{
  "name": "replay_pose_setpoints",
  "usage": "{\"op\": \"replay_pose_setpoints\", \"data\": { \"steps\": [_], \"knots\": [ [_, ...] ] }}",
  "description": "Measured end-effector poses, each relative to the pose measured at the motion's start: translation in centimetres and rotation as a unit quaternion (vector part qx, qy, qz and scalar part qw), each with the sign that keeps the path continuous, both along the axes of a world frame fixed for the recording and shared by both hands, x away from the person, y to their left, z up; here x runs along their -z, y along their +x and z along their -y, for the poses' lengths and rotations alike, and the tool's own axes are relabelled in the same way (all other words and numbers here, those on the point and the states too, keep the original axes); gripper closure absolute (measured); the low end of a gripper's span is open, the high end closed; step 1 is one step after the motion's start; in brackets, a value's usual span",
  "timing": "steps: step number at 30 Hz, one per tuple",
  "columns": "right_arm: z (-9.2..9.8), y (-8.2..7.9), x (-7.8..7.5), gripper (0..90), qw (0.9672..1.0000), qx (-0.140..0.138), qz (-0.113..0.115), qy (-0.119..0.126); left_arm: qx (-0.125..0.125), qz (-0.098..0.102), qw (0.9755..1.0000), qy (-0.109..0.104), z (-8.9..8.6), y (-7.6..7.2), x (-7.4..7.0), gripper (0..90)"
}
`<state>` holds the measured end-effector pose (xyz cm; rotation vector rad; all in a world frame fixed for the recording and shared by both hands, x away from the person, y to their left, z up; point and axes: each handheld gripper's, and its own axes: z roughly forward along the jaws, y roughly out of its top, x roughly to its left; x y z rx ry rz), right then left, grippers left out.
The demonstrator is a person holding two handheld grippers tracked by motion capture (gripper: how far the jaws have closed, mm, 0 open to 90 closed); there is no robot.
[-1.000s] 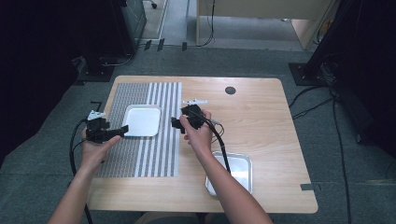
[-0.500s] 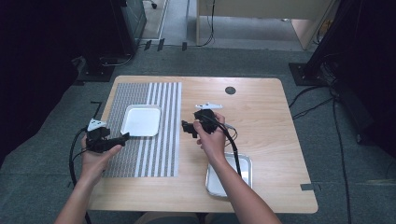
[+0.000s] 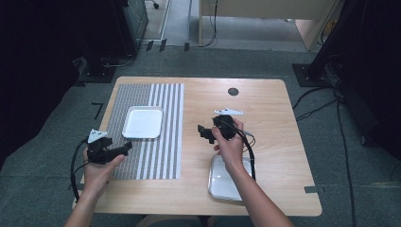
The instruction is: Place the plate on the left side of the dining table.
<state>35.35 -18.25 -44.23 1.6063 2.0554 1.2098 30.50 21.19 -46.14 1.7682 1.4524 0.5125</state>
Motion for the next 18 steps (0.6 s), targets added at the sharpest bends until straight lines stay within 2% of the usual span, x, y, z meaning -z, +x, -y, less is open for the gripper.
{"op": "replay_pose_setpoints", "data": {
  "steps": [6,18],
  "knots": [
    [1.7,-0.7,-0.1,24.0,0.9999,0.008,0.006,-0.007,-0.007,-0.001,1.0,-0.005,-0.1,-1.1,0.5,14.8],
    [5.0,-2.3,0.3,23.5,0.9996,0.024,0.008,-0.011,-0.017,0.003,0.9998,0.001,-0.7,-3.4,1.2,15.1]
  ]
}}
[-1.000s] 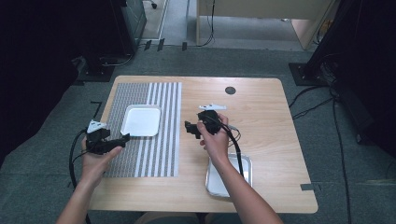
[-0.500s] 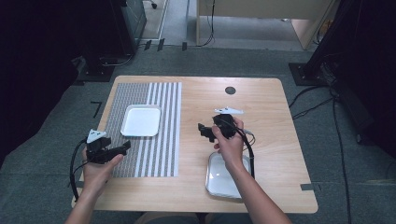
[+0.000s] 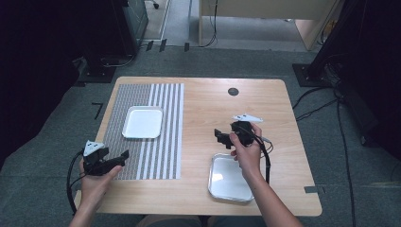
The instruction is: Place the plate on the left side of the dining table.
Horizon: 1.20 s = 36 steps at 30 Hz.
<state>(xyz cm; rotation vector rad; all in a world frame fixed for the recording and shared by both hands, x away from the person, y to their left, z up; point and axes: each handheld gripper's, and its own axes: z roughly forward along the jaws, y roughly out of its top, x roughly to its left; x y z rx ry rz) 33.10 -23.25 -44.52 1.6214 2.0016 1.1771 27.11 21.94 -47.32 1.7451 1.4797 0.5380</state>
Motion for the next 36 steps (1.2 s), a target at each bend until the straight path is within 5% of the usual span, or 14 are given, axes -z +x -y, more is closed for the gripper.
{"op": "replay_pose_setpoints", "data": {
  "steps": [15,36],
  "knots": [
    [4.5,-2.3,0.9,22.6,0.9995,0.03,-0.002,-0.012,-0.027,-0.007,0.9996,0.006,-1.7,-2.5,1.6,16.0],
    [10.8,-5.8,3.1,22.2,0.9966,0.08,-0.01,-0.018,-0.066,-0.005,0.9976,0.021,-4.1,-3.6,2.9,16.0]
  ]
}}
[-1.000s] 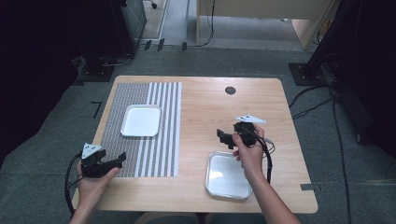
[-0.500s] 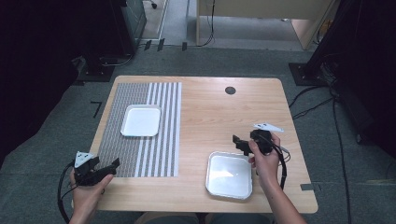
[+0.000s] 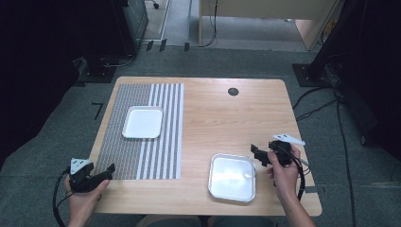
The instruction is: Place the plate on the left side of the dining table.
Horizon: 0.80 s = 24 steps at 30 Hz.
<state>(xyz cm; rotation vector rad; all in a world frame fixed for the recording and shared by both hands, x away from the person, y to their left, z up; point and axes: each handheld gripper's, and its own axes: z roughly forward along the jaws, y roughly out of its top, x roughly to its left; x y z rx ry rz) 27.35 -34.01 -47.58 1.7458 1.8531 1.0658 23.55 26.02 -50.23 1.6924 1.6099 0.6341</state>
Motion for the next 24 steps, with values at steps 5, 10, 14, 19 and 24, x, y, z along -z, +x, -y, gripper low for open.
{"op": "replay_pose_setpoints", "data": {
  "steps": [5,10,14,19,24],
  "knots": [
    [2.2,-1.4,0.8,22.2,0.9998,0.019,-0.004,0.004,-0.008,-0.005,0.9999,0.006,-0.8,-0.1,0.4,16.0],
    [3.5,-2.5,1.9,22.2,0.9995,0.031,-0.011,-0.004,-0.005,-0.01,0.9999,0.012,-0.7,-0.2,0.5,16.0],
    [4.4,-3.1,2.5,22.1,0.9991,0.036,-0.018,-0.01,-0.001,-0.012,0.9998,0.015,-0.5,-0.2,0.6,16.0],
    [6.7,-4.2,3.3,22.1,0.9975,0.059,-0.034,-0.021,-0.002,-0.018,0.9997,0.014,-0.6,-0.2,0.8,16.1],
    [8.1,-5.2,3.7,22.0,0.9964,0.07,-0.035,-0.034,0.001,-0.022,0.9996,0.018,-0.5,-0.2,0.9,16.1]
  ]
}}
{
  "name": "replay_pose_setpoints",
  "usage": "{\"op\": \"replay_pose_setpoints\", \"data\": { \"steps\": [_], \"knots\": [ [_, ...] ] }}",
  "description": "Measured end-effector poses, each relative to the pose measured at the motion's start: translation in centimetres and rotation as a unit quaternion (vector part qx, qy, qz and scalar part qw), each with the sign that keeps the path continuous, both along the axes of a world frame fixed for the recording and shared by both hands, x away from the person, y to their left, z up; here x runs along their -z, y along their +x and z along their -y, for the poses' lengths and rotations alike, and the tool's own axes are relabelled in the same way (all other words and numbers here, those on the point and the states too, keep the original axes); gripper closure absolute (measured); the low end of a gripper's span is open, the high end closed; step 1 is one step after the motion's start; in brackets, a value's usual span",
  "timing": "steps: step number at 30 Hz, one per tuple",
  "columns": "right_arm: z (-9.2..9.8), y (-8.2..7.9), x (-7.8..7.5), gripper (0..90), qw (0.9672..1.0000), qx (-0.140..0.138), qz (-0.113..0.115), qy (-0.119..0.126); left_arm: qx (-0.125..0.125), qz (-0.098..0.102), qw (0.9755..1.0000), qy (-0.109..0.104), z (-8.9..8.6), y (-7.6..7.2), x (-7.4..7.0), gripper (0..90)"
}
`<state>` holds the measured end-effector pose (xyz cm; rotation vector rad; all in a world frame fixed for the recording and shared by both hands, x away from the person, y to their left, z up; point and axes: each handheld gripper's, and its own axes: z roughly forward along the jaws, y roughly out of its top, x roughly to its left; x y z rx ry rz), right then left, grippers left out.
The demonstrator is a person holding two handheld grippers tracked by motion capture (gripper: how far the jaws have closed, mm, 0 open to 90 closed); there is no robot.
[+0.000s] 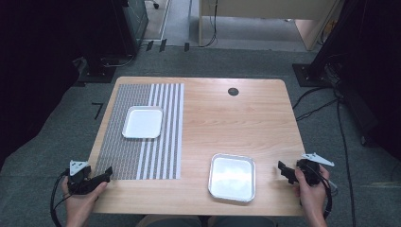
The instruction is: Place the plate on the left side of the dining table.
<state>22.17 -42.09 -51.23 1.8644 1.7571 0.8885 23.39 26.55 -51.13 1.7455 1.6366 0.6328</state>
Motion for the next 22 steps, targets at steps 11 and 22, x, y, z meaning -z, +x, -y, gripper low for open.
{"op": "replay_pose_setpoints", "data": {
  "steps": [11,22],
  "knots": [
    [0.5,-1.9,1.3,14.0,0.9976,-0.002,0.023,-0.066,0.004,-0.008,0.9996,0.026,0.6,0.2,0.3,16.1],
    [0.5,-1.9,1.3,12.6,0.9976,0.0,0.022,-0.066,0.014,0.0,0.9997,0.019,0.5,0.1,0.3,16.0]
  ]
}}
